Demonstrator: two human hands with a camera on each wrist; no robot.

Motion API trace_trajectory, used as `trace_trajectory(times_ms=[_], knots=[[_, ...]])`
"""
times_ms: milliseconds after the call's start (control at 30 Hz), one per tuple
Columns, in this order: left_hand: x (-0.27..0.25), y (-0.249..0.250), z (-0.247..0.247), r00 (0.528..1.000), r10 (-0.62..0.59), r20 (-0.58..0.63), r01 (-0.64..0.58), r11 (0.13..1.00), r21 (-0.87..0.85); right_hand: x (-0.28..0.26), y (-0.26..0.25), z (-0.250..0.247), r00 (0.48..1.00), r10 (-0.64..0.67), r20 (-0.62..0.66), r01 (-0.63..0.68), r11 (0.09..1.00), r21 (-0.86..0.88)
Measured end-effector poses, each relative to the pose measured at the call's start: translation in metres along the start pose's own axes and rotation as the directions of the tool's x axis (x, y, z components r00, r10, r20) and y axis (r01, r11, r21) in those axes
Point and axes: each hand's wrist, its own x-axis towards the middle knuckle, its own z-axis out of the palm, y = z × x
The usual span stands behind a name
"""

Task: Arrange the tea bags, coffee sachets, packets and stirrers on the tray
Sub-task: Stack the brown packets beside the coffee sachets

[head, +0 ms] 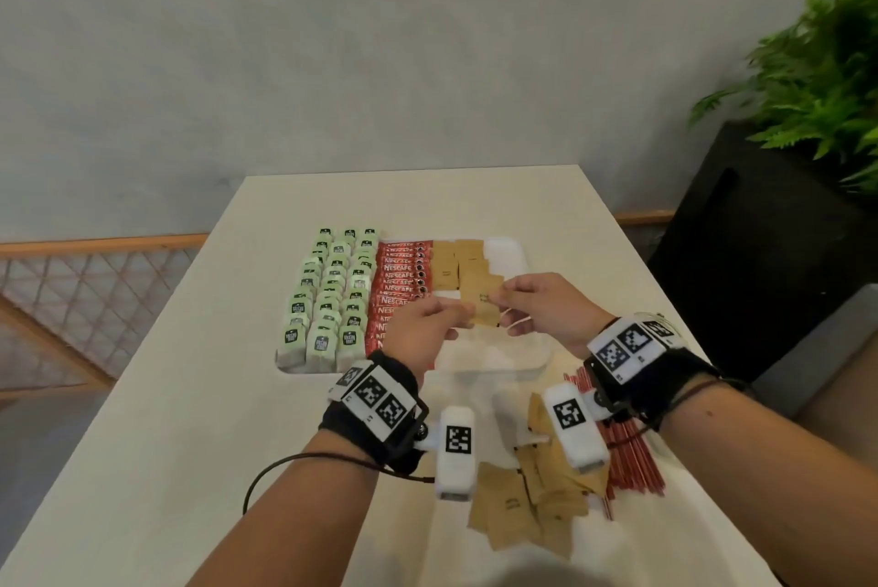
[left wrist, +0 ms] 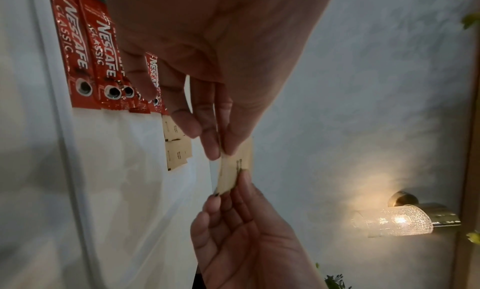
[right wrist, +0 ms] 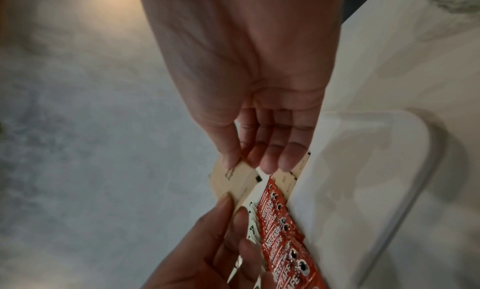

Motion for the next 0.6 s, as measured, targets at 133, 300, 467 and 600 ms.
trace_trajectory(times_ms=[133,300,467,600], knots=[[0.004,-0.001,0.000,0.999,0.029,-0.028,-0.029,1.000,-0.001,0.004,0.005,0.004,1.000,0.004,-0.003,-0.004,1.000,0.019],[0.031,0.003,-0.020,0.991,0.126,0.039,-0.128,0.846,0.517,0.029,0.008,0.010,0.996,0.013,-0.086,-0.016,0.999,-0.031],[0.079,0.024,-0.049,0.974,0.215,0.066,-0.135,0.322,0.937,0.073,0.023,0.025,0.965,0.116,-0.235,-0.148,0.982,-0.121],[0.115,0.019,-0.053,0.975,0.095,0.203,-0.215,0.145,0.966,0.104,0.040,0.040,0.933,0.221,-0.286,-0.285,0.936,-0.206]])
